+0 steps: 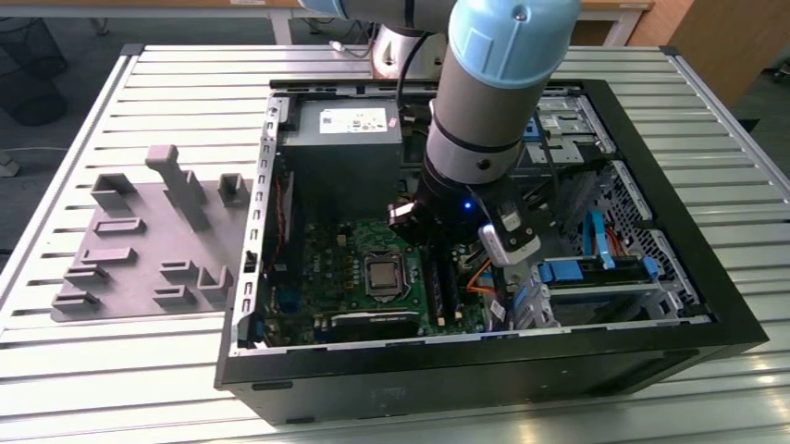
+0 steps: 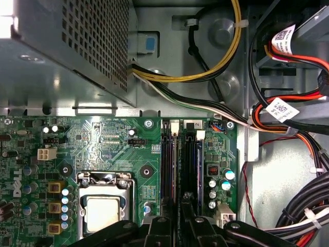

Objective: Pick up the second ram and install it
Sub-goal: 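Insert the second ram into the second slot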

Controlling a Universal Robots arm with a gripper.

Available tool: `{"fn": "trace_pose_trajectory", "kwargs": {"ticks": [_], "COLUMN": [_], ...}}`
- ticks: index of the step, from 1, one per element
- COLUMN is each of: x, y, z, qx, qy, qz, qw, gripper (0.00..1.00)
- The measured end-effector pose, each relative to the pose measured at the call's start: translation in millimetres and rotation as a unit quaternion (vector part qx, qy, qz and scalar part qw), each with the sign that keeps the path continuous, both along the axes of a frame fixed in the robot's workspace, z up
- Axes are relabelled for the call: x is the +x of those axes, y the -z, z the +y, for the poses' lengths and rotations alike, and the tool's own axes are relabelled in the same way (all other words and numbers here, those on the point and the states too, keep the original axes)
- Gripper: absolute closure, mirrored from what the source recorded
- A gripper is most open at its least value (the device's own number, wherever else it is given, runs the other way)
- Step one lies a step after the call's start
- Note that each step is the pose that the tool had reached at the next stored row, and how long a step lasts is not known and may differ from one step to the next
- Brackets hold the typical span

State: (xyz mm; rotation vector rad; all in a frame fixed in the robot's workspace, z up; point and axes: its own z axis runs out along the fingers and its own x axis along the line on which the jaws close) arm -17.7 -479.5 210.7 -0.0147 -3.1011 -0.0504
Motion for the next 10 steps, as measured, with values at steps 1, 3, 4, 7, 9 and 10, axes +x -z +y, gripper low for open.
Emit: {"fn": "trace_pose_trajectory", "kwargs": {"ticks": [1, 3, 4, 7, 9, 10], "x": [0.0, 0.0, 0.0, 0.0, 0.0, 0.0], "y": [0.0, -1.6, -3.8, -11.5, -17.7, -19.5], "z": [0.0, 0.0, 0.0, 0.0, 0.0, 0.0], "qx": [0.0000, 0.0000, 0.0000, 0.0000, 0.0000, 0.0000], "qy": [0.000, 0.000, 0.000, 0.000, 0.000, 0.000], "qz": [0.0000, 0.0000, 0.0000, 0.0000, 0.0000, 0.0000], "qw": [1.0000, 1.0000, 1.0000, 1.0000, 1.0000, 1.0000], "gripper": [0.79, 0.79, 0.79, 0.79, 0.79, 0.79]}}
